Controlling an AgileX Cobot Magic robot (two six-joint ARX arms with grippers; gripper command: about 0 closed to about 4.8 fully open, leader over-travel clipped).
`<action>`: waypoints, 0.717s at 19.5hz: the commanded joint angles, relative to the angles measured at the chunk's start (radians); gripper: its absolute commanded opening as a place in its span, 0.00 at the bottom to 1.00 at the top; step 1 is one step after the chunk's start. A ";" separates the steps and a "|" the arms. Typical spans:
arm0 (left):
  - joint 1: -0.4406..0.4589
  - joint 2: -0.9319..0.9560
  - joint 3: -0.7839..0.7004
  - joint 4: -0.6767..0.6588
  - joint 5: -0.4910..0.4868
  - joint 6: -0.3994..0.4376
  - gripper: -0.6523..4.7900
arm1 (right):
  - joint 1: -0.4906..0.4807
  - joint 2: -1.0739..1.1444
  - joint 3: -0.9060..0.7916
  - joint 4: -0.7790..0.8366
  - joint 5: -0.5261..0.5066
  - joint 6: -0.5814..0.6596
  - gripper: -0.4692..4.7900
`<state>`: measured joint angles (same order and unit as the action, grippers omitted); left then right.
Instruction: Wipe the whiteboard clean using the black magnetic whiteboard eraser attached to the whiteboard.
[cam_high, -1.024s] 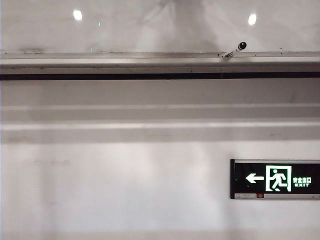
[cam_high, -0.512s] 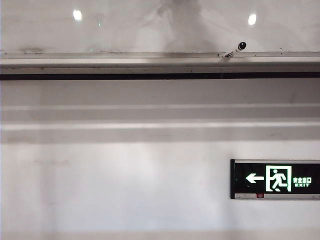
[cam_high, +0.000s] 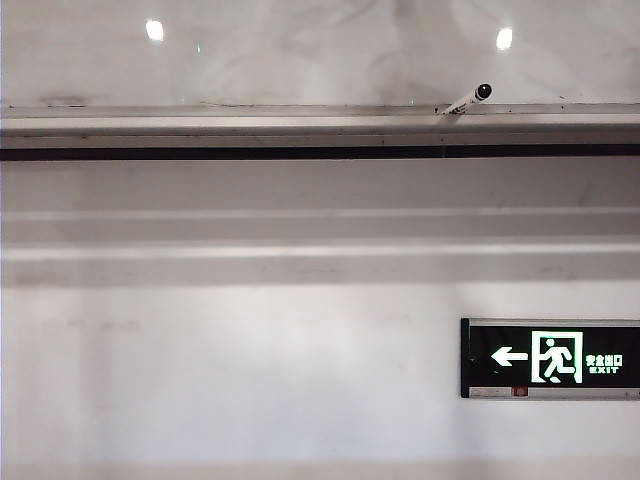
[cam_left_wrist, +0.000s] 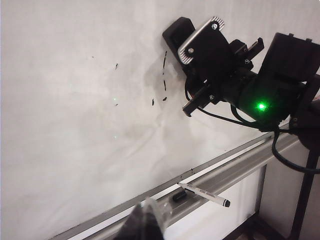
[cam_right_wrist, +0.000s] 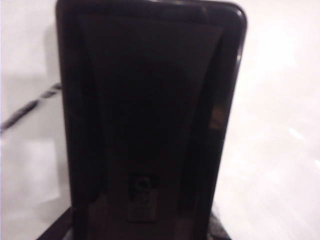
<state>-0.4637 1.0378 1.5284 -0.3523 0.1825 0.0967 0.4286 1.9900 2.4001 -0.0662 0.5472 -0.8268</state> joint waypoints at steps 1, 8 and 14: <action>-0.001 -0.002 0.003 0.016 0.005 -0.003 0.11 | 0.000 -0.006 0.004 -0.273 -0.208 0.186 0.27; -0.001 -0.002 0.003 0.018 0.005 -0.003 0.11 | 0.011 0.066 0.004 -0.476 -0.365 0.240 0.24; -0.001 -0.002 0.003 0.018 0.005 -0.003 0.11 | 0.086 0.066 0.005 -0.180 -0.299 0.113 0.24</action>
<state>-0.4637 1.0378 1.5284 -0.3489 0.1825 0.0967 0.4957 2.0468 2.3997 -0.4339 0.2935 -0.6571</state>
